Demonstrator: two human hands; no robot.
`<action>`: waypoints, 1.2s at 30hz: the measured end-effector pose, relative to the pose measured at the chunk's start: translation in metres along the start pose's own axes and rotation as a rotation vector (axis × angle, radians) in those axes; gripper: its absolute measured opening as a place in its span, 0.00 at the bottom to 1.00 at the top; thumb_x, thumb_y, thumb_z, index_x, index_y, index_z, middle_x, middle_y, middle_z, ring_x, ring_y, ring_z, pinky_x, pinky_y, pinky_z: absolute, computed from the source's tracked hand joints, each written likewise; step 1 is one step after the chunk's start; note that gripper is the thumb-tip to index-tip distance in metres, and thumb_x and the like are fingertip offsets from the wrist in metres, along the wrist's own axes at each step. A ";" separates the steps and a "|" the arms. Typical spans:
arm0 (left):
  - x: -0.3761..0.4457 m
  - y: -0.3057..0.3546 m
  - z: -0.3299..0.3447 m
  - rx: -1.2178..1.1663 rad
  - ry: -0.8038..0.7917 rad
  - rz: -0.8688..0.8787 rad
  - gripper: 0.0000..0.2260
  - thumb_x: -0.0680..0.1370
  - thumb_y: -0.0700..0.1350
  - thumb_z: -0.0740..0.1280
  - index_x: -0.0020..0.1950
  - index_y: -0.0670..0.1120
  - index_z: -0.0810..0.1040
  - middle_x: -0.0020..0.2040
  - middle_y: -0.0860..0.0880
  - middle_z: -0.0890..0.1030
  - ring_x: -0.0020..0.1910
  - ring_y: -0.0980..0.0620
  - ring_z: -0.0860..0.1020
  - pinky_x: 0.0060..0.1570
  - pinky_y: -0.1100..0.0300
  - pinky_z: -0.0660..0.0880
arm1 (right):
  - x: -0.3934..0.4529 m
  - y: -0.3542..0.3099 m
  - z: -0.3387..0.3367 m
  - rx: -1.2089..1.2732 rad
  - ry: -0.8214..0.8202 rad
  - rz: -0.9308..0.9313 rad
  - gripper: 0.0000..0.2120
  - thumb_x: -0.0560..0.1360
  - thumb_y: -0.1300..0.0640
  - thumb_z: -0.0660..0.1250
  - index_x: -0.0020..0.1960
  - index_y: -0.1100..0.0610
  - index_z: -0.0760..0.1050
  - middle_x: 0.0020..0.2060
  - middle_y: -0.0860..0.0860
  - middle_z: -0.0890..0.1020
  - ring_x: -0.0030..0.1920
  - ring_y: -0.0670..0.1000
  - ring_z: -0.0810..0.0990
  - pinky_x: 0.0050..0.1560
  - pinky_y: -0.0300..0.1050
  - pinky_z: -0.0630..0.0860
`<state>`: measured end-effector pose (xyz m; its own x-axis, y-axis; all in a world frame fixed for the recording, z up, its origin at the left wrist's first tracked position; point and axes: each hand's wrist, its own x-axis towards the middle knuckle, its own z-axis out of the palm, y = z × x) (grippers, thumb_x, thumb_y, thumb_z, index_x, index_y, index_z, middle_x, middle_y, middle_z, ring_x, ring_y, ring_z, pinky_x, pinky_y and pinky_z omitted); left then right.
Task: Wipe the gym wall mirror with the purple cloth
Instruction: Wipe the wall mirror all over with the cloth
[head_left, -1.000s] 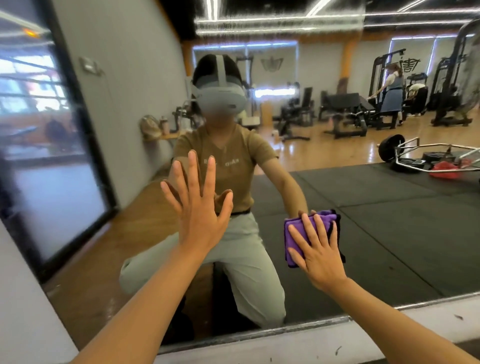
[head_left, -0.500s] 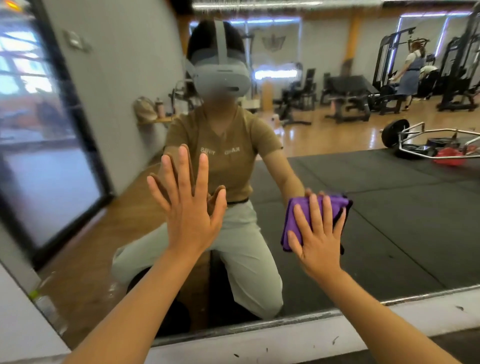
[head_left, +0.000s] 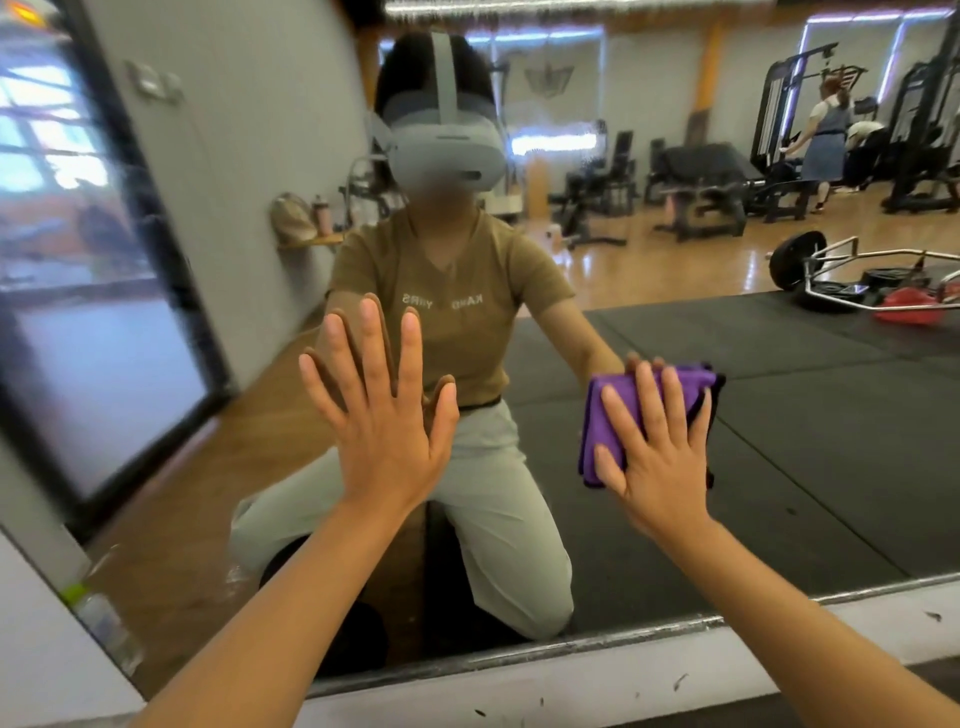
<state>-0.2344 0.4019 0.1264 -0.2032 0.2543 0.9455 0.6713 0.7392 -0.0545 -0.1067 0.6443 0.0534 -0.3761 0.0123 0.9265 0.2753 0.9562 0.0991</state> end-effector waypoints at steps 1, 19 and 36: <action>0.000 0.000 0.000 -0.004 -0.001 0.000 0.32 0.84 0.57 0.57 0.82 0.44 0.51 0.80 0.35 0.55 0.78 0.30 0.54 0.73 0.28 0.49 | 0.020 0.001 -0.005 -0.001 0.016 0.012 0.30 0.84 0.41 0.49 0.83 0.45 0.45 0.82 0.49 0.43 0.82 0.54 0.43 0.79 0.61 0.40; 0.000 0.002 -0.001 -0.008 -0.002 0.019 0.32 0.83 0.56 0.58 0.82 0.43 0.51 0.80 0.35 0.54 0.78 0.30 0.53 0.76 0.33 0.46 | -0.129 0.001 0.030 -0.141 -0.246 -0.136 0.27 0.86 0.42 0.39 0.83 0.47 0.42 0.82 0.53 0.43 0.81 0.59 0.41 0.77 0.64 0.41; -0.054 -0.005 0.002 -0.055 -0.117 0.117 0.29 0.84 0.54 0.57 0.82 0.48 0.52 0.82 0.46 0.45 0.81 0.42 0.44 0.78 0.41 0.44 | -0.032 -0.015 0.021 0.019 0.053 -0.044 0.28 0.85 0.44 0.48 0.83 0.48 0.47 0.82 0.50 0.45 0.82 0.56 0.45 0.78 0.65 0.41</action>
<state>-0.2279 0.3854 0.0749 -0.2009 0.4101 0.8896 0.7328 0.6656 -0.1413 -0.1171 0.6358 0.0147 -0.3399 -0.0454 0.9394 0.2426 0.9608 0.1342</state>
